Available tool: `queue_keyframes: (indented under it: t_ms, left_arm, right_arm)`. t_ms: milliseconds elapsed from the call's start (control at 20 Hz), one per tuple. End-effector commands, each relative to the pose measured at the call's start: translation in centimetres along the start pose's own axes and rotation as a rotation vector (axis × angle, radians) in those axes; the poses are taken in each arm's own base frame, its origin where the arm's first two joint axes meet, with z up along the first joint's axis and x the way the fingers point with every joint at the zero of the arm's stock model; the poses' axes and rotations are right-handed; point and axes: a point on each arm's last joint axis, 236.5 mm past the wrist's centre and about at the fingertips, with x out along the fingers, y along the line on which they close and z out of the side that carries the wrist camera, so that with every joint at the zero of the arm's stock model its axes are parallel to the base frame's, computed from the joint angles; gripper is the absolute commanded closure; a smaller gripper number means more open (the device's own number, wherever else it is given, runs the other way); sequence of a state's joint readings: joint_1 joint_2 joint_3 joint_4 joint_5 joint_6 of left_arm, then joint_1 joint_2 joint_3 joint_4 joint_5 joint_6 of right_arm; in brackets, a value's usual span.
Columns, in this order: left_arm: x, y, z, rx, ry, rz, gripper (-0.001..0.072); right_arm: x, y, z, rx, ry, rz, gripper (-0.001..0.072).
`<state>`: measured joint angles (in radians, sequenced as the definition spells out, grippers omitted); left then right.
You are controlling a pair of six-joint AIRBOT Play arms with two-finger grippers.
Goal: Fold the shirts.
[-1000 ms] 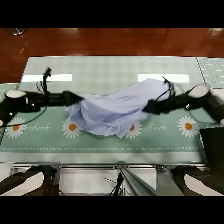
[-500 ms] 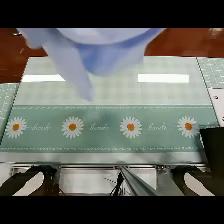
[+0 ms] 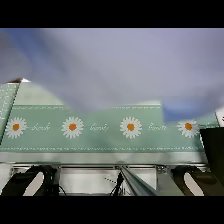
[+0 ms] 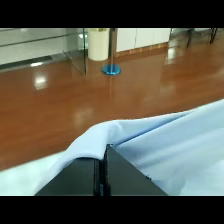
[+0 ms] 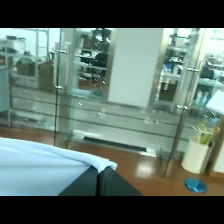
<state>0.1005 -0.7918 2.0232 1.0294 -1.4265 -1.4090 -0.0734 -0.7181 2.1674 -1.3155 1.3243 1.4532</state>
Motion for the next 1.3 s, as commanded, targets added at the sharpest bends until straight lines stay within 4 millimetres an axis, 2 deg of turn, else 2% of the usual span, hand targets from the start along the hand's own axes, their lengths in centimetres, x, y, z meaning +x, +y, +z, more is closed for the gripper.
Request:
queue_keyframes:
  t_ms: [0,100,200,300,400,550,650,700,800,900,1000,1100,1200,1250]
  left_arm:
    - [-1.1,-1.2,-3.1,-0.012,0.115,-0.022,0.0681]
    - [0.9,-1.7,-5.7,-0.071,0.201,-0.099,0.0681]
    - [3.9,-1.4,-9.4,-0.167,0.304,-0.161,0.0681]
    - [7.4,-0.6,-14.0,-0.287,0.416,-0.206,0.0681]
    - [11.7,0.4,-19.7,-0.407,0.523,-0.225,0.0681]
    - [18.6,1.2,-28.0,-0.509,0.618,-0.22,0.0681]
    - [23.4,1.9,-32.3,-0.516,0.628,-0.191,0.0681]
    - [26.0,2.6,-33.5,-0.528,0.616,-0.166,0.0681]
    - [30.7,4.3,-34.5,-0.583,0.565,-0.119,0.0681]
    - [34.6,5.7,-34.9,-0.646,0.526,-0.098,0.0681]
    - [37.6,6.1,-35.8,-0.693,0.528,-0.108,0.0681]
    - [39.6,5.8,-37.2,-0.739,0.555,-0.13,0.068]
    - [40.5,5.0,-38.9,-0.79,0.588,-0.151,0.0678]
    - [40.6,4.8,-39.9,-0.801,0.61,-0.155,0.062]
  right_arm:
    - [-0.9,0.0,-2.8,0.022,0.107,-0.01,0.0692]
    - [0.8,0.3,-6.2,0.055,0.219,0.019,0.0692]
    - [2.9,0.8,-10.8,0.099,0.363,0.061,0.0692]
    - [5.3,0.6,-15.6,0.138,0.488,0.072,0.0692]
    - [8.2,0.1,-20.5,0.182,0.574,0.066,0.0692]
    - [11.9,-0.9,-30.6,0.253,0.78,0.041,0.0692]
    - [15.0,-1.3,-37.2,0.303,0.882,0.032,0.0692]
    - [16.8,-2.2,-39.4,0.3,0.908,0.013,0.0692]
    - [20.8,-4.9,-42.9,0.338,0.916,-0.048,0.0692]
    - [24.2,-7.2,-46.2,0.446,0.928,-0.077,0.0692]
    - [27.4,-8.8,-49.0,0.52,0.943,-0.071,0.0692]
    - [30.1,-8.8,-51.7,0.589,0.963,-0.047,0.0691]
    - [32.0,-8.0,-54.1,0.673,0.977,-0.015,0.0691]
    - [32.7,-7.4,-55.2,0.727,0.984,0.003,0.069]
